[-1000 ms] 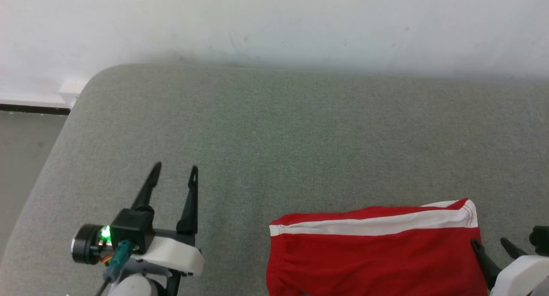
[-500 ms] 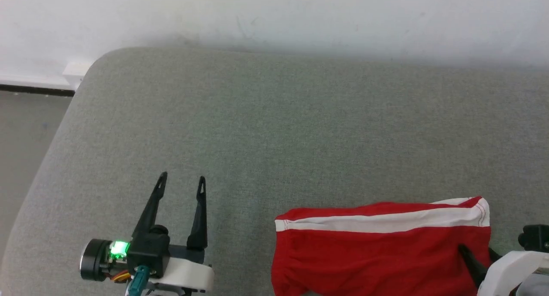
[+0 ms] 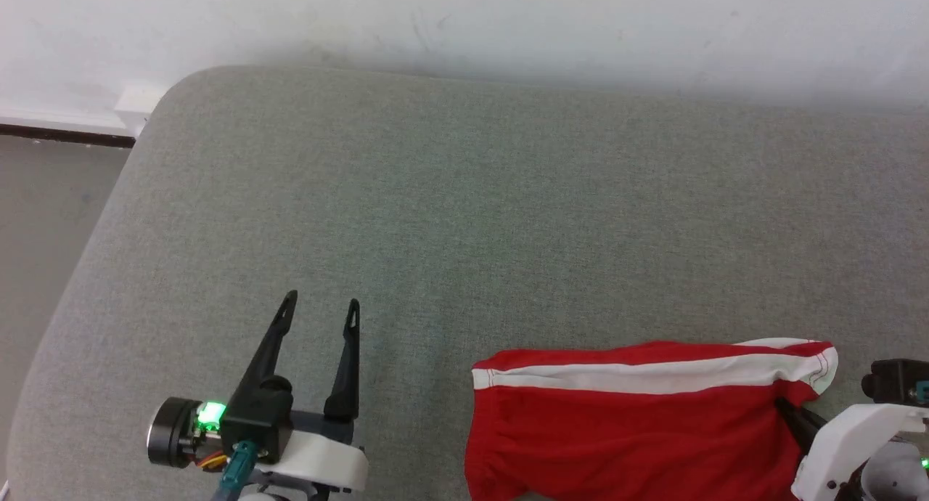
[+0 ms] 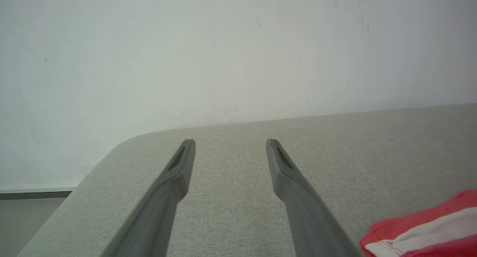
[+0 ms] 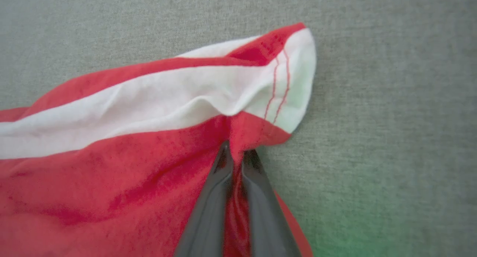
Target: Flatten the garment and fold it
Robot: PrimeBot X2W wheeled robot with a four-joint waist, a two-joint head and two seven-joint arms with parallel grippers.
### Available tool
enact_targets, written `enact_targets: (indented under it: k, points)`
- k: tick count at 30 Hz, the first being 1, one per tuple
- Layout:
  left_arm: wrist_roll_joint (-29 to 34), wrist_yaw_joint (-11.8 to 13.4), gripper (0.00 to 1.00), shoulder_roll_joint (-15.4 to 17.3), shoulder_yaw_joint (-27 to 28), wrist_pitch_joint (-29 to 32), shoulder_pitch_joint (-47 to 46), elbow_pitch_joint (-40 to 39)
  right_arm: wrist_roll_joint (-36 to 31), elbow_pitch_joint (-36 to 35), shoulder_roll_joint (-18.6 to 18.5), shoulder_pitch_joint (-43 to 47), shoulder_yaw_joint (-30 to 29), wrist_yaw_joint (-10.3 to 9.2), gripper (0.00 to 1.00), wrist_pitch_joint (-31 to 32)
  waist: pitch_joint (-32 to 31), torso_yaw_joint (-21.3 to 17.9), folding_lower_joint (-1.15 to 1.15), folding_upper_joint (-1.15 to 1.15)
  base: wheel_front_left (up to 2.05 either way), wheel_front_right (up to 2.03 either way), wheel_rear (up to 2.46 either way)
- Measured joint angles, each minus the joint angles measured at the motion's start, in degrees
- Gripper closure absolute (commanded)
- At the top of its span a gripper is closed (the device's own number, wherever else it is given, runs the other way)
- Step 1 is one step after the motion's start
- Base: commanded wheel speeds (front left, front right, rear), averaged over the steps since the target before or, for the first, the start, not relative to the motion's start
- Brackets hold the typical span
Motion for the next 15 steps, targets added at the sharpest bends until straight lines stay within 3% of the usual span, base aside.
enact_targets:
  k: [4, 11, 15]
  points:
    - [0.68, -1.12, 0.0, -0.76, 1.27, 0.0, 0.04, 0.2, 0.01, 1.45, 0.01, -0.18, -2.26, 0.57, 1.0, -1.72, -0.84, -0.54, 0.0, 0.0, 0.0, 0.0, 0.0]
    - [1.45, -2.9, 0.0, -2.13, 2.66, 0.0, 0.75, 0.51, -2.88, 5.16, -2.22, -0.31, -13.89, 0.48, 1.0, -1.57, -2.18, -1.68, 0.01, 0.01, 0.0, 0.0, 0.0]
    - [1.97, -3.75, 0.0, -2.93, 3.13, 0.0, 0.82, 0.89, -4.54, 3.66, -1.92, 0.81, -17.41, 0.46, 1.0, 0.2, -2.92, -2.33, 0.01, 0.01, 0.0, 0.0, 0.0]
